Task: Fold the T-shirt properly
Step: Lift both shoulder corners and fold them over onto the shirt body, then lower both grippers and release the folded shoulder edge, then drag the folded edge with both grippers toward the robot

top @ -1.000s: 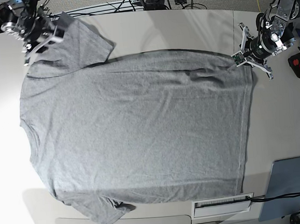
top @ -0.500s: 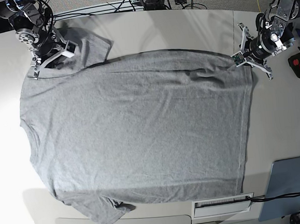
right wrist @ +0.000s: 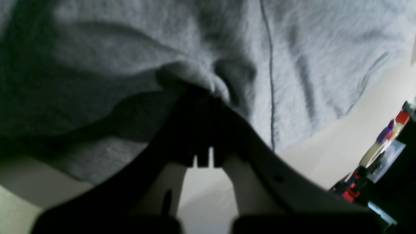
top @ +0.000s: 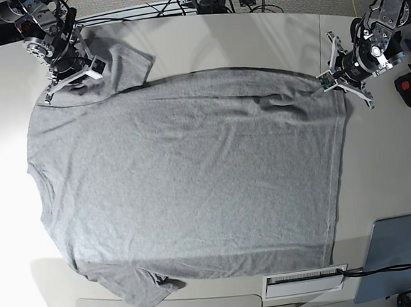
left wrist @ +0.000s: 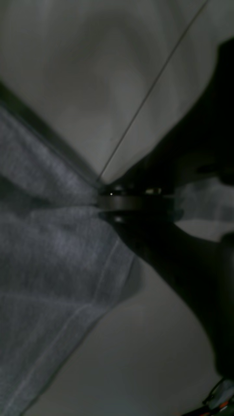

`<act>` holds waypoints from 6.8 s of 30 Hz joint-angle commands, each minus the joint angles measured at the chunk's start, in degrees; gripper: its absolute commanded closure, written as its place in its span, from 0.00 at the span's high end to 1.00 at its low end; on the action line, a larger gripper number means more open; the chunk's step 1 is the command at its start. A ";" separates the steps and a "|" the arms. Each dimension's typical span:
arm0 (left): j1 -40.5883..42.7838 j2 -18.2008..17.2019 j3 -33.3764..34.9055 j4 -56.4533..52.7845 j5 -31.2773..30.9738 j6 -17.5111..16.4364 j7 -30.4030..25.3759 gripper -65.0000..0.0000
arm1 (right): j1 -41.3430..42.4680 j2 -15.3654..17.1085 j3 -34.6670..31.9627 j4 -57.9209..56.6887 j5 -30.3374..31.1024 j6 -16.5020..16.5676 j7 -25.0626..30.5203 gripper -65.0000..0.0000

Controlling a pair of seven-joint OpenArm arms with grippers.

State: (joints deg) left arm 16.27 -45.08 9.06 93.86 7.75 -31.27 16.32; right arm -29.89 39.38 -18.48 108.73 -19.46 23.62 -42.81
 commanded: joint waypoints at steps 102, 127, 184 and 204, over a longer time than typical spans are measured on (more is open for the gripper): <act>-7.87 5.07 -8.68 -3.30 -9.07 7.93 2.03 0.00 | 21.24 0.13 4.59 -8.24 4.87 -5.33 6.23 0.00; -7.87 4.90 -8.70 -3.26 -14.34 13.66 6.34 0.48 | 22.10 0.15 4.59 -7.04 6.38 -8.52 1.70 0.36; 6.56 14.69 -13.11 -4.31 -26.01 16.94 14.80 0.00 | 0.94 -15.82 21.97 -9.31 10.40 -13.99 -2.21 0.00; 19.32 11.87 -13.11 1.57 -26.01 15.08 15.72 0.00 | -12.22 -15.72 26.80 -3.30 10.86 -13.99 -2.69 0.00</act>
State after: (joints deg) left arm 33.26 -32.86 -4.80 96.82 -21.10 -15.46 21.08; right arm -41.25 23.29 8.10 105.47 -9.13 8.82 -43.13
